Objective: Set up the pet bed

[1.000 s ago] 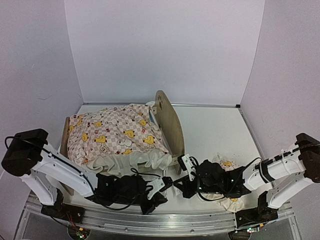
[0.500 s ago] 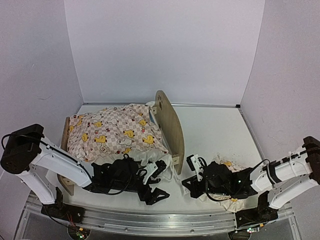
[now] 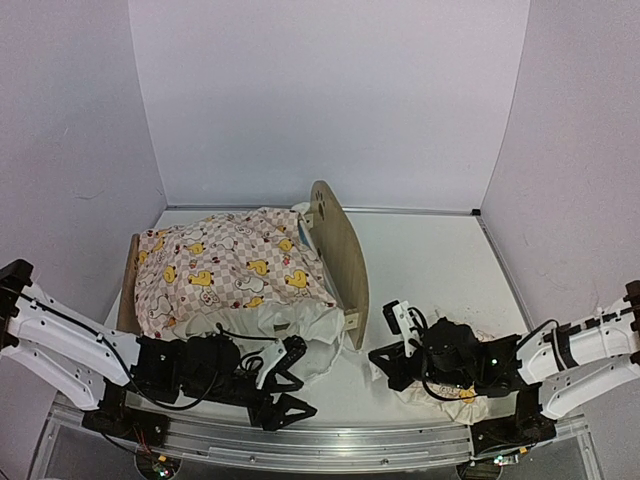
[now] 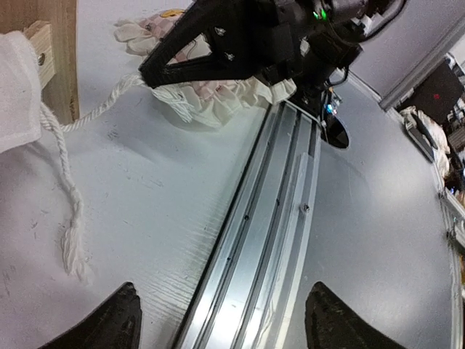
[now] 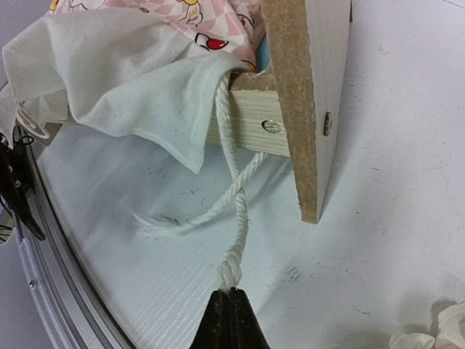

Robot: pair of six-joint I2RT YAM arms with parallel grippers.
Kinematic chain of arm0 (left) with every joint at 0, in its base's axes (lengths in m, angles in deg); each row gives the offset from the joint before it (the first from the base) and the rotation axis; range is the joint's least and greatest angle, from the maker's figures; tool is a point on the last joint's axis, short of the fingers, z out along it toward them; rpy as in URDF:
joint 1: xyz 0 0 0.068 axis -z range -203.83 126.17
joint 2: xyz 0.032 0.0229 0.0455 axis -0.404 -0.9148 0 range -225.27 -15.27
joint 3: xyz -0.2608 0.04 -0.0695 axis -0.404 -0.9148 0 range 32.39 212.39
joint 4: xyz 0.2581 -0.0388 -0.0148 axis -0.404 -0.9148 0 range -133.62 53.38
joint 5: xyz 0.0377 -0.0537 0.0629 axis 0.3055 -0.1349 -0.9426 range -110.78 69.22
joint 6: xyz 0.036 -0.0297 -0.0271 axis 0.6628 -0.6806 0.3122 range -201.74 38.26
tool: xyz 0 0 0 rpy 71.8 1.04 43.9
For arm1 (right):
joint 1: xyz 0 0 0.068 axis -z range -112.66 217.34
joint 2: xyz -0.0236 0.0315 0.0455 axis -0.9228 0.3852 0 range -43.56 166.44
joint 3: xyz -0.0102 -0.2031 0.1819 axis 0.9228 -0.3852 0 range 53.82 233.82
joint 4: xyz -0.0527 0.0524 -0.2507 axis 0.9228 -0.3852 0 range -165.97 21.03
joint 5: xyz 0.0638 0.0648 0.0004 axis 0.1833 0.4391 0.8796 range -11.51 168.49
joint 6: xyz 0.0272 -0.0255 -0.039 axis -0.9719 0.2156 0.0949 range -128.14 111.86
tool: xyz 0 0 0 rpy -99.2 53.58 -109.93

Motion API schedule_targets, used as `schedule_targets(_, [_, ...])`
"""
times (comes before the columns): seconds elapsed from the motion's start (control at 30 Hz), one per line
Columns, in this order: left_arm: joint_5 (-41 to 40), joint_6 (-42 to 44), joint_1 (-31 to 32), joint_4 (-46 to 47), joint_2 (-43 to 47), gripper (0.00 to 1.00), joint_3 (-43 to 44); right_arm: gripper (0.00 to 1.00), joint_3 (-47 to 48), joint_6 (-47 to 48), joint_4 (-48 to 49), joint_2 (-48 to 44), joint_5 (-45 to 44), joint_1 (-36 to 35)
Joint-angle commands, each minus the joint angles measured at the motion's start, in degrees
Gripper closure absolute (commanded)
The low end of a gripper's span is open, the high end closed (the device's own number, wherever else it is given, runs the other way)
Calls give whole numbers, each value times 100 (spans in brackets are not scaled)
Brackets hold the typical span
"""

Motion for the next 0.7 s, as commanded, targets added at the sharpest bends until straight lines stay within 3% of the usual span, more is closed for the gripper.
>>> schedule_targets(0.0, [-856, -242, 186, -691, -178, 34, 820, 100, -40, 137, 64, -146, -221, 0])
schedule_targets(0.07, [-1090, -462, 228, -861, -251, 31, 1027, 100, -31, 147, 46, -120, -274, 2])
schedule_targets(0.13, [-1313, -615, 233, -855, -493, 34, 1360, 100, -58, 131, 87, -124, -281, -3])
schedule_targets(0.27, [-1735, -656, 73, -1339, -1835, 60, 2741, 100, 7, 131, 164, -81, -185, -3])
schedule_targets(0.37, [-1461, -1231, -282, -1726, -2634, 68, 3598, 100, 68, 128, 130, -130, -150, -3])
schedule_targets(0.47, [-1842, -1626, -348, -1869, -2952, 69, 3909, 100, 95, 133, 111, -215, -125, -3])
schedule_targets(0.57, [-2333, -2146, -393, -1898, -3126, 78, 4029, 100, 93, 195, 120, -348, -33, -3])
schedule_targets(0.67, [-2705, -2717, -416, -1904, -3271, 80, 4047, 100, 38, 254, 130, -493, -39, -4])
